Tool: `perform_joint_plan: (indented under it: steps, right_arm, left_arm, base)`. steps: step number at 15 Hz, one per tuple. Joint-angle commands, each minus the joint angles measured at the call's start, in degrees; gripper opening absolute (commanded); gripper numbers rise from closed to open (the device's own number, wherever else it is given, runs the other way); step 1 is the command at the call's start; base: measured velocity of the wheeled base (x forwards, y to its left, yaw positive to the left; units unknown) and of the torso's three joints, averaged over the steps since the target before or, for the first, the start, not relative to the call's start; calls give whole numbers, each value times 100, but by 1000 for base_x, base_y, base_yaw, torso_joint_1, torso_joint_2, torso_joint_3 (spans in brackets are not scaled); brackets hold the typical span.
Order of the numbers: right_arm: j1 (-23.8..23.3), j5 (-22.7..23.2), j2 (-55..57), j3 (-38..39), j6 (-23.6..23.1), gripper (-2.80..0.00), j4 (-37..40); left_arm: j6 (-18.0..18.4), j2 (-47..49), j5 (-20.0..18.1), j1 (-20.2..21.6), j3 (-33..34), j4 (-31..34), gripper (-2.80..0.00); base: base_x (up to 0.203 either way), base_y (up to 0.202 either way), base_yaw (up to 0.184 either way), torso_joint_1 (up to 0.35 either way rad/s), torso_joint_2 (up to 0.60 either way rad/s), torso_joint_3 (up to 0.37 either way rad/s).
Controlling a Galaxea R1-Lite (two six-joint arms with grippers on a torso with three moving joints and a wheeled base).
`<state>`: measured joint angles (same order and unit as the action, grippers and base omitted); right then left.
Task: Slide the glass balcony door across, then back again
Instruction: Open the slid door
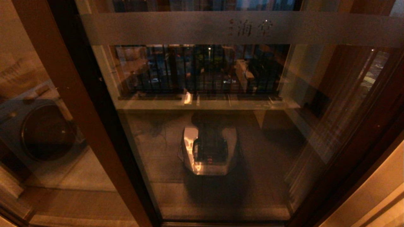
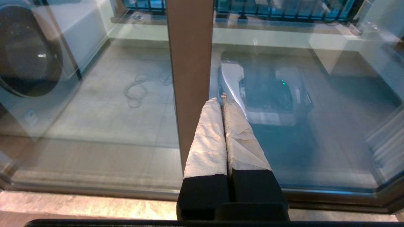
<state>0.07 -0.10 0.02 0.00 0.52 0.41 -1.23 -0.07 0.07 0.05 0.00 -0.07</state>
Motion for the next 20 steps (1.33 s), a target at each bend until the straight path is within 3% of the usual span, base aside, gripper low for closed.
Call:
perform_joint_plan:
  steps: [1, 11, 13, 16, 20]
  right_arm:
    - [1, 1, -2, 17, 0, -280, 2]
    - [-7, -3, -7, -2, -114, -280, -5]
    - [-7, -92, 35, -481, -165, -280, 53]
    - [-7, -118, 489, -1802, -274, -280, 525]
    - [-26, -89, 1479, -2286, -537, -280, 721]
  left_arm:
    - [0, 7, 2, -2, 0, -1, -280]
    - [-18, 7, 2, -5, 0, -1, -280]
    - [-18, 7, 2, -5, 0, -1, -280]
    - [-18, 7, 2, -5, 0, -1, -280]
    - [-18, 7, 2, -5, 0, -1, -280]
  base:
    - [0, 0, 0, 0, 0, 0]
    - [0, 0, 0, 0, 0, 0]
    - [0, 0, 0, 0, 0, 0]
    - [0, 0, 0, 0, 0, 0]
    - [0, 0, 0, 0, 0, 0]
